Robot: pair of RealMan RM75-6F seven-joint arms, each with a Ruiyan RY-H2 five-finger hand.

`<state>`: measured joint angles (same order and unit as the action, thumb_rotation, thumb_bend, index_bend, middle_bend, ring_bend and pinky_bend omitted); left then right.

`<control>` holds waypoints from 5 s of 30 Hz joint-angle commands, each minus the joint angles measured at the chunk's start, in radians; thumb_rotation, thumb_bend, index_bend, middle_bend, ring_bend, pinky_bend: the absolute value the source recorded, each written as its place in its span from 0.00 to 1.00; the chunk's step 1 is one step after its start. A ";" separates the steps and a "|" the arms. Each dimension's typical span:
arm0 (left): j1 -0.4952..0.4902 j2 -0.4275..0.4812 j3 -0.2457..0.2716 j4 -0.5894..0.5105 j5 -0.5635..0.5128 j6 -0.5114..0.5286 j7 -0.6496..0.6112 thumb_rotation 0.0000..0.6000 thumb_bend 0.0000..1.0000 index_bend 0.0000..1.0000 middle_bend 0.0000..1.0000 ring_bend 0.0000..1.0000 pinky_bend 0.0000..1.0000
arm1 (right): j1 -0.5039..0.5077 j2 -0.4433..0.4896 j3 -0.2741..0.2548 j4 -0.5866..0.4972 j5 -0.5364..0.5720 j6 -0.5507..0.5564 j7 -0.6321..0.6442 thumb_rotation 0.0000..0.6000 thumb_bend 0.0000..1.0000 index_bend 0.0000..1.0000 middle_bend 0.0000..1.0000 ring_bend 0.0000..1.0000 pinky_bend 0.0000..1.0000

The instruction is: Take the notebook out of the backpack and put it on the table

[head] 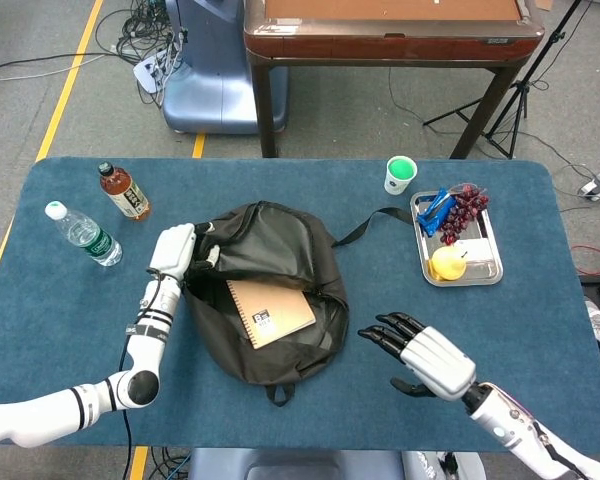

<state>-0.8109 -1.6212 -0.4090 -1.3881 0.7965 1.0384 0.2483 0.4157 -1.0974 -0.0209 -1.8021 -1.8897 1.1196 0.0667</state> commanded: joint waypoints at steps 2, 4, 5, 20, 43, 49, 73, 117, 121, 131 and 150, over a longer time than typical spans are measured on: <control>-0.001 0.003 0.001 -0.006 -0.014 0.012 0.016 1.00 0.57 0.70 0.81 0.68 0.43 | 0.066 -0.046 0.025 0.002 0.028 -0.075 -0.009 1.00 0.30 0.15 0.21 0.10 0.17; 0.000 0.005 0.000 -0.010 -0.020 0.018 0.021 1.00 0.57 0.70 0.81 0.68 0.43 | 0.094 -0.068 0.037 0.011 0.040 -0.103 -0.017 1.00 0.30 0.16 0.21 0.11 0.17; 0.000 0.006 0.000 -0.012 -0.022 0.020 0.023 1.00 0.57 0.70 0.81 0.68 0.43 | 0.105 -0.079 0.042 0.016 0.045 -0.114 -0.025 1.00 0.30 0.16 0.21 0.11 0.17; -0.003 0.006 0.005 -0.020 -0.041 0.036 0.045 1.00 0.57 0.70 0.81 0.68 0.43 | 0.238 -0.290 0.094 0.168 0.180 -0.256 -0.134 1.00 0.30 0.20 0.24 0.12 0.19; 0.001 0.007 0.000 -0.011 -0.072 0.041 0.046 1.00 0.57 0.70 0.81 0.68 0.43 | 0.360 -0.620 0.119 0.539 0.268 -0.258 -0.197 1.00 0.28 0.21 0.24 0.12 0.19; 0.005 0.010 -0.003 -0.009 -0.075 0.041 0.037 1.00 0.57 0.70 0.81 0.68 0.43 | 0.388 -0.699 0.112 0.634 0.263 -0.242 -0.166 1.00 0.28 0.21 0.24 0.12 0.19; 0.016 0.024 -0.025 -0.011 -0.116 0.038 0.015 1.00 0.57 0.69 0.81 0.68 0.44 | 0.451 -0.901 0.104 0.931 0.265 -0.172 -0.092 1.00 0.27 0.21 0.22 0.12 0.19; 0.026 0.065 -0.026 -0.048 -0.169 0.021 -0.002 1.00 0.57 0.68 0.81 0.67 0.44 | 0.495 -1.128 0.029 1.427 0.191 0.081 0.166 1.00 0.49 0.52 0.44 0.37 0.39; 0.025 0.065 -0.025 -0.045 -0.170 0.019 -0.003 1.00 0.57 0.68 0.81 0.67 0.44 | 0.498 -1.136 0.030 1.448 0.193 0.097 0.171 1.00 0.50 0.60 0.48 0.41 0.42; 0.021 0.073 -0.027 -0.032 -0.189 0.003 -0.001 1.00 0.57 0.68 0.80 0.66 0.44 | 0.492 -1.125 0.029 1.458 0.191 0.191 0.209 1.00 0.52 0.80 0.59 0.52 0.50; 0.027 0.089 -0.013 -0.047 -0.204 -0.002 0.000 1.00 0.57 0.68 0.79 0.66 0.44 | 0.429 -0.920 0.063 1.122 0.176 0.471 0.245 1.00 0.53 0.90 0.66 0.62 0.61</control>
<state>-0.7839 -1.5324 -0.4226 -1.4346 0.5918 1.0356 0.2479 0.8592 -2.0761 0.0328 -0.5900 -1.7057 1.5478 0.3291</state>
